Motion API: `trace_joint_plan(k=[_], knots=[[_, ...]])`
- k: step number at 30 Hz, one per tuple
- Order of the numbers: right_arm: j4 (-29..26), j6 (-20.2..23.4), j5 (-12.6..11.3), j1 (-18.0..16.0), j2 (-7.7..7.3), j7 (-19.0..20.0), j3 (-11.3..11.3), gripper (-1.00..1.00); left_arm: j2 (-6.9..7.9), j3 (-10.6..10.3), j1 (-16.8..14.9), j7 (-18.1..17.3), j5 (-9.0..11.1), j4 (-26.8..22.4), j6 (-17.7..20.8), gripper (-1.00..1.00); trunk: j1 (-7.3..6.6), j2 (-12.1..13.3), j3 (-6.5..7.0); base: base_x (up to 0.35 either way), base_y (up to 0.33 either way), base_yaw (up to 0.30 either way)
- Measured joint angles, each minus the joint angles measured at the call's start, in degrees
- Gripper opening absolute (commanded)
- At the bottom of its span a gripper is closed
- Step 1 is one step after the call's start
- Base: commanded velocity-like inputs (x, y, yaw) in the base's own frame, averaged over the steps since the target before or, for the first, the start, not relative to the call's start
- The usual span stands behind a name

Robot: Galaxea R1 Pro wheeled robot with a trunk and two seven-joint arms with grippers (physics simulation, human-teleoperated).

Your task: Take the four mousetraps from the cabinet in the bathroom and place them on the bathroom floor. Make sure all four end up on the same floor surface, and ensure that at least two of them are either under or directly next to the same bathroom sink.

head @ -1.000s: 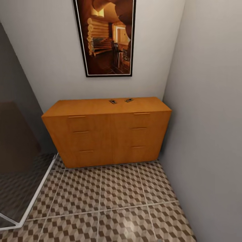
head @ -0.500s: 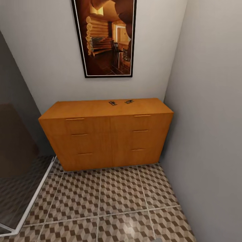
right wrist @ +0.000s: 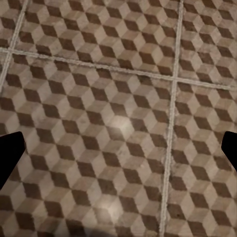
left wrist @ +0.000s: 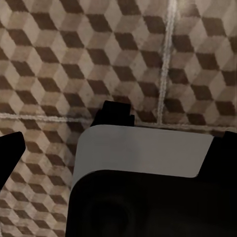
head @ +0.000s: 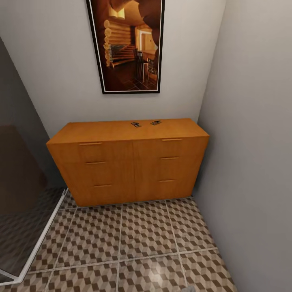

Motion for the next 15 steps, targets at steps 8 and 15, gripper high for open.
trace_joint_plan(k=[8, 15], knots=[[-2.4, -0.08, 0.18, -0.49, 0.13, -0.13, 0.31, 1.0, -0.01, -0.01, -2.33, 0.21, 0.01, 0.06, 0.18, 1.0, 0.0, 0.0, 0.0, 0.0, 0.0, 0.0], [-4.66, 0.58, -0.07, -2.35, 0.69, -0.19, 0.44, 1.0, -0.32, 0.05, -4.58, 0.36, -0.03, -0.45, 0.92, 1.0, 0.0, 0.0, 0.0, 0.0, 0.0, 0.0]])
